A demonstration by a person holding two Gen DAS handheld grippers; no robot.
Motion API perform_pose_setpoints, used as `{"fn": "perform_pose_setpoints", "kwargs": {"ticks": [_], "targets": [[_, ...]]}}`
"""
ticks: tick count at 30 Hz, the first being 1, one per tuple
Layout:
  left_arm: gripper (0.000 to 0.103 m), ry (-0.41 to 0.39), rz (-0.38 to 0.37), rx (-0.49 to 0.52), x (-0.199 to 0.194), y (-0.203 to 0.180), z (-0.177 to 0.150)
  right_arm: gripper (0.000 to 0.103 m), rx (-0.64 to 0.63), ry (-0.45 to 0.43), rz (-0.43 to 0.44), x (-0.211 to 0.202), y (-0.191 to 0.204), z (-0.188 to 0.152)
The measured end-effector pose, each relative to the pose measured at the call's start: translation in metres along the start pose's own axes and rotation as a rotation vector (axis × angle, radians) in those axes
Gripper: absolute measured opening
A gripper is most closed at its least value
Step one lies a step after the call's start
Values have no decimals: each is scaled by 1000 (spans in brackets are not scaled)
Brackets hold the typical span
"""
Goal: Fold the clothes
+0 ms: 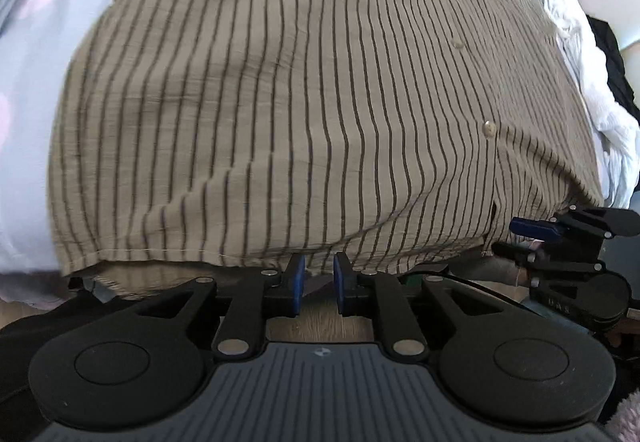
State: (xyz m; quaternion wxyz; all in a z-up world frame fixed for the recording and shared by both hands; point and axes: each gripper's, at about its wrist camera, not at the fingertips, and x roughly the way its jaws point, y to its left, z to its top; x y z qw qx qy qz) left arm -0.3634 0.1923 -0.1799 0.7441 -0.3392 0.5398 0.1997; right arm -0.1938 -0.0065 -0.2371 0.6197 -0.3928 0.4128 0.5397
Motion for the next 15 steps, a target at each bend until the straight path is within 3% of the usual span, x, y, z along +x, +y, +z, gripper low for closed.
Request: {"fn": "perform_pose_setpoints", "kwargs": {"ticks": [2,5,9,11,14,15], "targets": [[13,3,10,5,4,1,1,1,6,16,-4,4,-2,-1],[13,-7,8,-12,7,7,2,0,50,17,91,-4,-8,-4],[13,-9,11,-35,10,13,2,0,117,8,311,-10,-11,-7],[13,-7,8,-26,10,13,1,0,98,18,236,-7,-10,-7],[18,-11,-6,-13,7,11,0,11,94,-13,95,-10,-13,-6],[21,-8,-10,-6,9,9,0,33,93,-33,67,-13,-15,-6]]}}
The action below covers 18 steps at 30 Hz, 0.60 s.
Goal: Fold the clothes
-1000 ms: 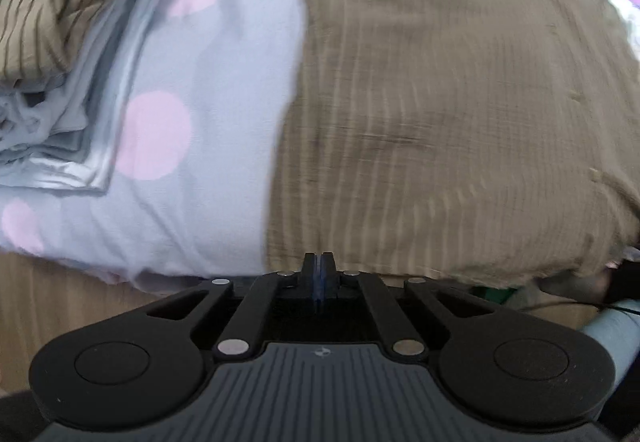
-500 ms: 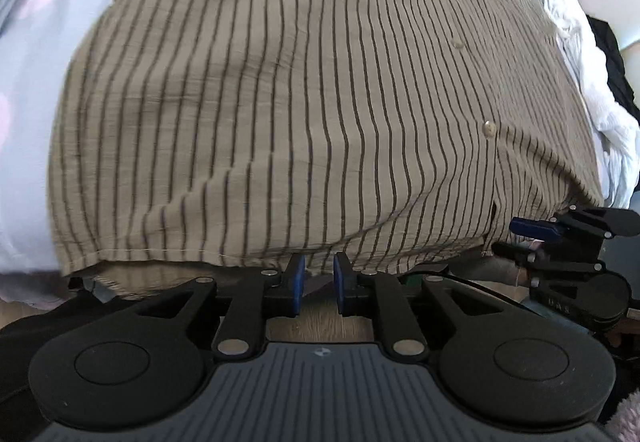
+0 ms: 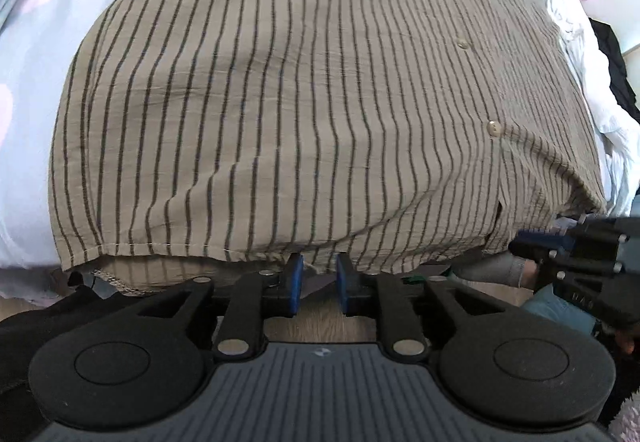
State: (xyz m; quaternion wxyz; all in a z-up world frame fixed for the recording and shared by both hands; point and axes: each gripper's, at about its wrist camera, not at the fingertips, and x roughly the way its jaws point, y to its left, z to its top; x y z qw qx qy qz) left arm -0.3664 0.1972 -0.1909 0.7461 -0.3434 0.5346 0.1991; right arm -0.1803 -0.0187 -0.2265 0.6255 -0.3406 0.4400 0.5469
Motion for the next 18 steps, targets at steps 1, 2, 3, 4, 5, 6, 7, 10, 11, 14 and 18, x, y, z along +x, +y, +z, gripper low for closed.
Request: {"fn": "perform_pose_setpoints", "kwargs": {"ticks": [1,2,3,4,5,6,7,10,11,14,18], "targets": [[28,4,-4,7,2,-2,0,45,-4,-20,-22,-3,-2,0],[33,7,-8,13,4,-4,0,52,-13,-31,-31,-4,-2,0],[36,12,-5,23,9,-8,1,52,-25,-29,-32,-2,1,0],[39,17,-2,32,12,-11,0,50,-37,-19,-34,3,3,2],[39,25,-6,36,15,-12,0,47,-51,-9,-41,8,6,5],[40,32,-10,39,19,-13,0,45,-66,1,-59,14,9,9],[40,40,-14,41,22,-14,0,45,-80,7,-72,19,12,12],[37,56,-46,33,32,-15,0,30,-87,6,-95,23,10,13],[20,62,-56,33,35,-16,0,7,-85,4,-105,22,8,13],[1,73,-78,38,42,-19,-1,1,-52,4,-88,18,2,14],[0,109,-89,80,43,-28,-6,0,-60,17,-1,12,9,12]]}}
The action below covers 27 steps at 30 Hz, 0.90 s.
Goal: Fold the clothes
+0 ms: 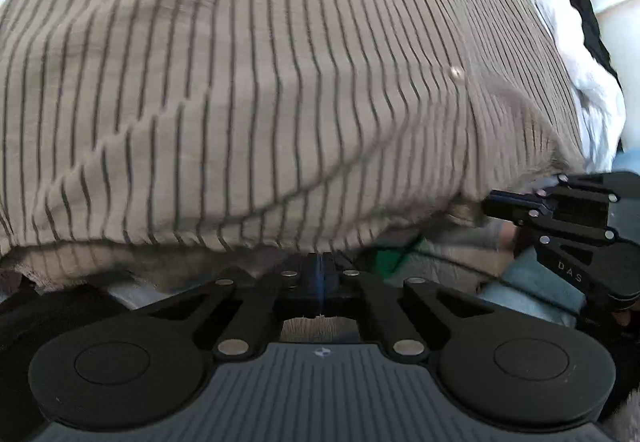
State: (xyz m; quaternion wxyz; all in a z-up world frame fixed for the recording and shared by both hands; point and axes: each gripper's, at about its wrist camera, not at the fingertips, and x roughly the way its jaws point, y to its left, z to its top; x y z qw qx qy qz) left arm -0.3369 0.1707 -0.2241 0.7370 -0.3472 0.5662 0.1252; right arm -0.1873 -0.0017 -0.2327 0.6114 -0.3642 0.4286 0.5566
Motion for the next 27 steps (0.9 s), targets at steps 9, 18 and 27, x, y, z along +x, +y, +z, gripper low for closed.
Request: {"fn": "perform_pose_setpoints", "kwargs": {"ticks": [9,18,27], "targets": [[3,-52,-15,-59,-27,11,1,22,30,7,32,-6,-2,-3],[15,-286,91,-94,-106,59,52,49,27,-47,-23,-51,-50,24],[25,-517,261,-114,-157,113,151,55,-47,-67,-58,-58,-86,82]]}}
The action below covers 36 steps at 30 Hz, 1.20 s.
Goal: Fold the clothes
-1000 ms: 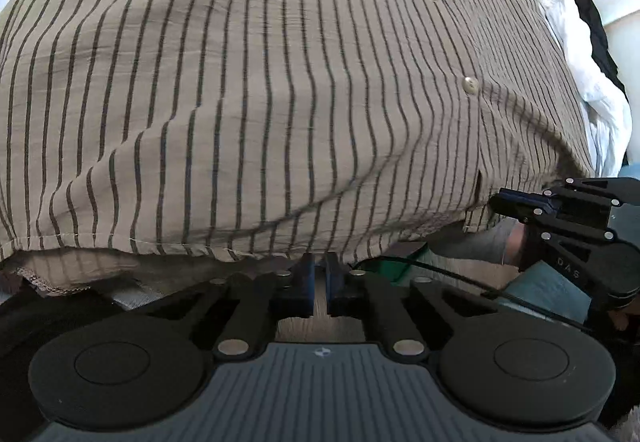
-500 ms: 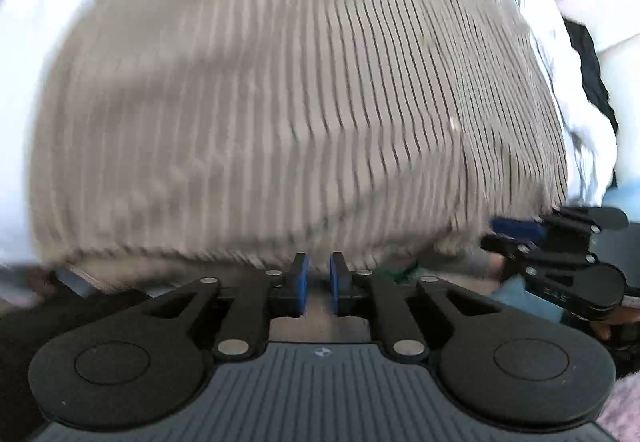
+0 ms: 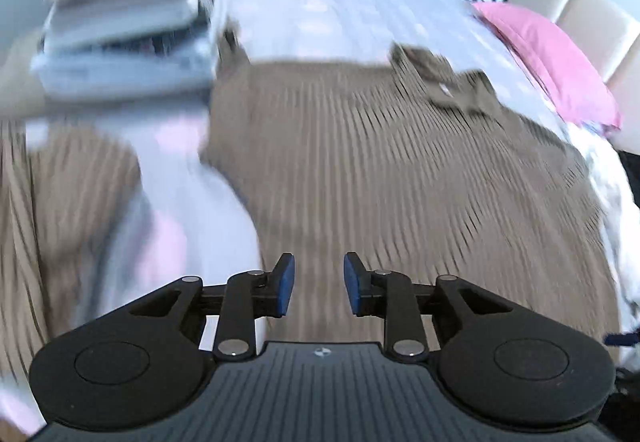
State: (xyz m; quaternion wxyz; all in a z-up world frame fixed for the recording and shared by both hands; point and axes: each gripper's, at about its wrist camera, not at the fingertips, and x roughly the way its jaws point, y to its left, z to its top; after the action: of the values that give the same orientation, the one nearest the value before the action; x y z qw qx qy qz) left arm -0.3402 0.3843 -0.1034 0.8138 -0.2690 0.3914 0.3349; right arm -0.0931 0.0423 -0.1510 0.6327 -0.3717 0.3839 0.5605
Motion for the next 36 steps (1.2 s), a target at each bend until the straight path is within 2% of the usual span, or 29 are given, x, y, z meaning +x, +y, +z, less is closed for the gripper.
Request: {"fn": "perform_pose_setpoints", "kwargs": {"ticks": [3,5,8,12,19,25,27,29,32,36], "targets": [[31,-54,61,23,14,6,35,55,-11,3,-17,4,-15,15],[40,-70,90,32,28,14,54,55,-8,1,-19,7,-23,23],[41,-94,133,45,50,27,83,55,22,-6,-9,16,-35,33],[41,-88,185,33,89,51,106,55,95,-8,-6,31,-50,43],[41,-57,248,78,151,77,120,55,248,0,-44,48,-81,56],[41,-47,197,95,175,89,121,64,289,-6,-52,51,-85,60],[34,-42,173,94,181,91,122,64,265,-3,-48,53,-80,62],[11,-44,159,92,182,92,122,64,226,-2,-55,54,-74,65],[4,-72,155,108,175,86,124,64,174,-11,-69,50,-64,66],[2,-69,119,151,163,69,134,64,157,-20,-54,47,-59,65]]}}
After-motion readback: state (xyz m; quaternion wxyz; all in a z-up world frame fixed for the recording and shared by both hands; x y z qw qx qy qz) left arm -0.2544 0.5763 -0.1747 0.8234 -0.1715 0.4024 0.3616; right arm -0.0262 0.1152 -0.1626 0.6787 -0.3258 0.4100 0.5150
